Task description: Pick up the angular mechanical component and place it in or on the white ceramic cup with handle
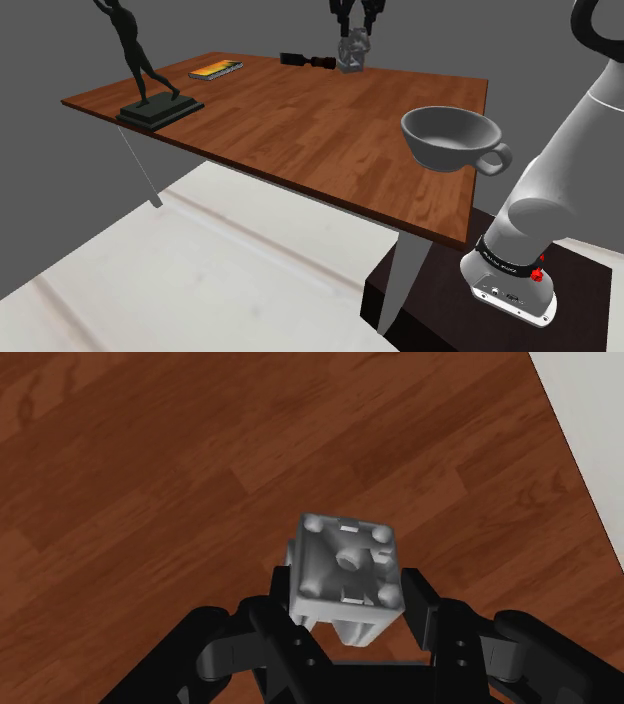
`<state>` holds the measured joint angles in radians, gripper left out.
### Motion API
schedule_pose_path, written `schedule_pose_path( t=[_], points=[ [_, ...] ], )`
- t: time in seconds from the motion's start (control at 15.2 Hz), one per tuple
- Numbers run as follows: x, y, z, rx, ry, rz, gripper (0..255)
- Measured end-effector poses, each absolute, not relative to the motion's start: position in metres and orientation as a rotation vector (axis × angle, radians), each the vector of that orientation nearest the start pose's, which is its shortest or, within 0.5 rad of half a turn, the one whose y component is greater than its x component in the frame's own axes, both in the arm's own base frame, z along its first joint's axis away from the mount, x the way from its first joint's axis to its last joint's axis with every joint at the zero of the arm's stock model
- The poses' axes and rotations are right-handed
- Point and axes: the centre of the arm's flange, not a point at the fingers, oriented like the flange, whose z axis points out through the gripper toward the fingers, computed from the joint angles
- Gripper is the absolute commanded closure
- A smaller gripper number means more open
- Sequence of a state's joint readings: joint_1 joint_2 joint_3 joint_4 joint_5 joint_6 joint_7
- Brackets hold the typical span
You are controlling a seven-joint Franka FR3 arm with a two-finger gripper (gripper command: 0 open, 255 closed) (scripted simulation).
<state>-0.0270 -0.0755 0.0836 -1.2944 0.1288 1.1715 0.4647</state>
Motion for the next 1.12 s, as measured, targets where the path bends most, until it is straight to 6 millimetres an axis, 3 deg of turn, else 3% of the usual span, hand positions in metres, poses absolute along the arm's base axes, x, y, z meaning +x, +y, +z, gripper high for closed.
schedule_pose_path(
  t=[0.2, 0.33, 1.12],
  points=[
    [0.471, 0.045, 0.768, -2.993, 0.546, 0.115, 255],
    [0.456, 0.049, 0.774, -2.993, 0.547, 0.116, 255],
    [0.304, 0.070, 0.797, -2.992, 0.546, 0.114, 255]
  ],
)
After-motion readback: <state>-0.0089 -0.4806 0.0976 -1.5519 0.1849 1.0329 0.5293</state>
